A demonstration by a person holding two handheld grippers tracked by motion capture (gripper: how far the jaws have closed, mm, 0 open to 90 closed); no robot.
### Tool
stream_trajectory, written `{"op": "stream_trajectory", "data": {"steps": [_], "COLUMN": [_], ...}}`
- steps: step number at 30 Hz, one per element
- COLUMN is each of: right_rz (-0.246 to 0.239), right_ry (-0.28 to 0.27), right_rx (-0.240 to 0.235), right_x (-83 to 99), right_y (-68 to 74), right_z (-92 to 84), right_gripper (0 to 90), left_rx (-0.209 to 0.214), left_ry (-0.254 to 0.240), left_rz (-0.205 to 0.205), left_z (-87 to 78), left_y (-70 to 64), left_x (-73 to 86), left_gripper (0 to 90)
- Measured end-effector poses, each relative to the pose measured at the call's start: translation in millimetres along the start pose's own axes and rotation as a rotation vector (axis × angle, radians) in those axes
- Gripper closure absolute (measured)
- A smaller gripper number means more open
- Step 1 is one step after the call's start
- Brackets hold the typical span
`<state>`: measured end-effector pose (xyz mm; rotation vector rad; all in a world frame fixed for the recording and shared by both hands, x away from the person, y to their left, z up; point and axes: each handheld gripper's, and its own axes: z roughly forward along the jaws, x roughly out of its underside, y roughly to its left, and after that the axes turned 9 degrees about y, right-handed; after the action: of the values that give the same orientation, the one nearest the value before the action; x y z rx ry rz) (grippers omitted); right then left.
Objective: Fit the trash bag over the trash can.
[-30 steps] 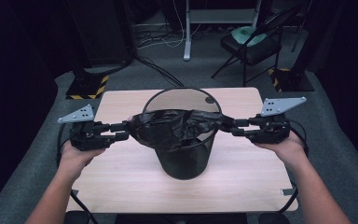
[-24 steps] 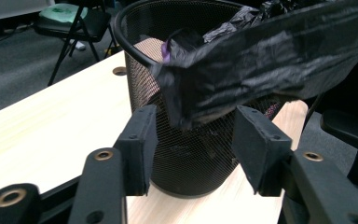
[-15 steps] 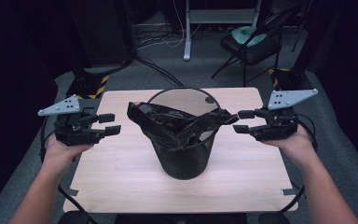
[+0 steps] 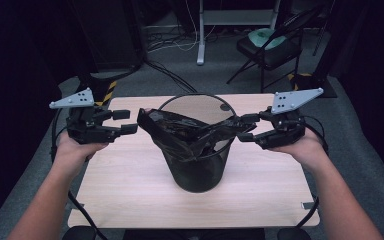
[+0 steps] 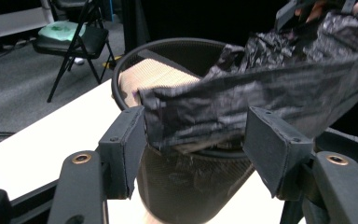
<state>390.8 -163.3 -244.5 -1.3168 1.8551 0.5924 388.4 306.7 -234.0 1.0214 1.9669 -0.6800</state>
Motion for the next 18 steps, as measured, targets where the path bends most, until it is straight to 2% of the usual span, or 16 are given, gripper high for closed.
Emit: {"op": "stream_trajectory", "data": {"steps": [1, 3, 6, 11, 15, 18], "right_rz": [0.000, -0.006, -0.021, -0.041, -0.045, -0.046], "right_ry": [0.000, -0.002, -0.008, -0.013, -0.015, -0.015], "right_rx": [-0.001, -0.006, -0.021, -0.028, -0.032, -0.036], "right_x": [-0.3, -1.1, -2.3, -3.7, -3.0, -1.6], "right_y": [0.0, 0.2, 0.6, 2.1, 1.7, 1.6], "right_z": [0.4, 1.1, 1.2, 1.8, 3.2, 4.8], "right_gripper": [43.0, 52.2, 65.0, 70.3, 73.3, 74.2], "left_rx": [0.002, 0.013, 0.047, 0.085, 0.073, 0.070], "left_ry": [-0.003, -0.007, -0.017, 0.005, 0.026, 0.040], "left_rz": [0.001, 0.003, -0.004, 0.020, 0.026, 0.016], "left_z": [0.0, 1.3, 6.6, 23.0, 33.8, 40.6], "left_y": [0.2, 0.6, 1.4, -2.1, -1.8, 0.1], "left_x": [-3.4, -11.1, -22.9, -40.8, -48.8, -51.4], "left_gripper": [37.5, 37.2, 36.3, 35.3, 35.3, 35.5]}}
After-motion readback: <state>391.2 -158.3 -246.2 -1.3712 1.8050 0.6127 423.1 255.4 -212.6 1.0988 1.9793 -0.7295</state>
